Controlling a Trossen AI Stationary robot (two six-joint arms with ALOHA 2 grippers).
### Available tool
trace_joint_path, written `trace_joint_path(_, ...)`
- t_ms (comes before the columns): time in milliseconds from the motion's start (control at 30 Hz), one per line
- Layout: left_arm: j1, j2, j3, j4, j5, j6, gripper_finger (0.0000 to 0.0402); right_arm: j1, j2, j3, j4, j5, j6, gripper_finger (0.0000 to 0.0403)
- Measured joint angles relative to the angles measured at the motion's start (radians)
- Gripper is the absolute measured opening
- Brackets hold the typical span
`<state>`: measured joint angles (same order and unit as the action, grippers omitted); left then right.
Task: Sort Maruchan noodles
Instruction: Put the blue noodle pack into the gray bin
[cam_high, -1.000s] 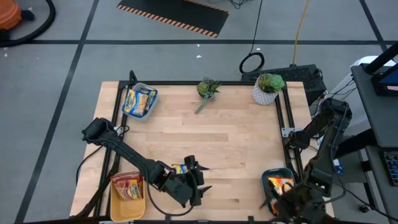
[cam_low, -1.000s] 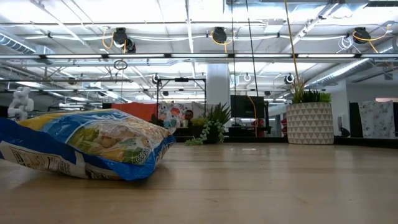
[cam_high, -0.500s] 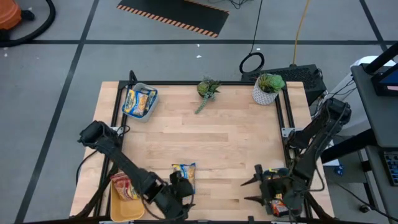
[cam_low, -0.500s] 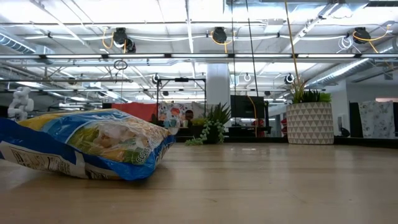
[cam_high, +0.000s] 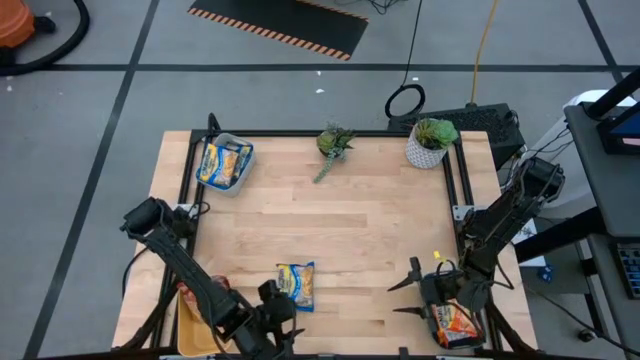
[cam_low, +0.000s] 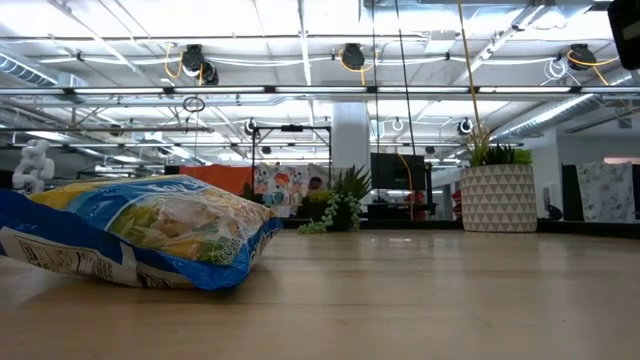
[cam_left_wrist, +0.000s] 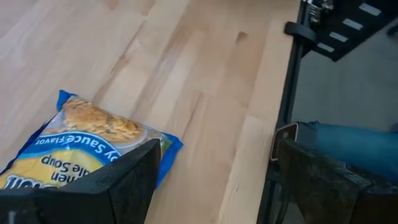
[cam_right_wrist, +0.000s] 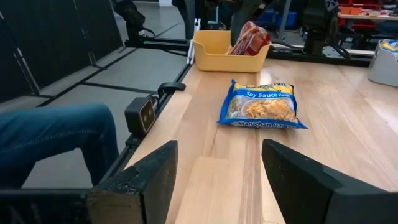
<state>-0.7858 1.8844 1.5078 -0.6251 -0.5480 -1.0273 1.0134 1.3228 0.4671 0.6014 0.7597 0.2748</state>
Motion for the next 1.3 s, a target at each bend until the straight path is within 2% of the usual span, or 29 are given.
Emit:
trace_joint_path(300, 0.013, 0.058, 0.000, 0.089, 0.024, 0.023, 0.0326, 0.000, 0.000, 0.000, -0.016, 0.000, 0.018, 0.0226)
trace_joint_path(633, 0.010, 0.062, 0.000, 0.042, 0.025, 0.034, 0.0326, 0.000, 0.000, 0.000, -0.043, -0.001, 0.020, 0.0226)
trace_joint_path(1300, -0.003, 0.061, -0.113, 0.053, 0.027, -0.024, 0.0326, 0.002, 0.000, 0.000, -0.076, -0.003, 0.057, 0.0226)
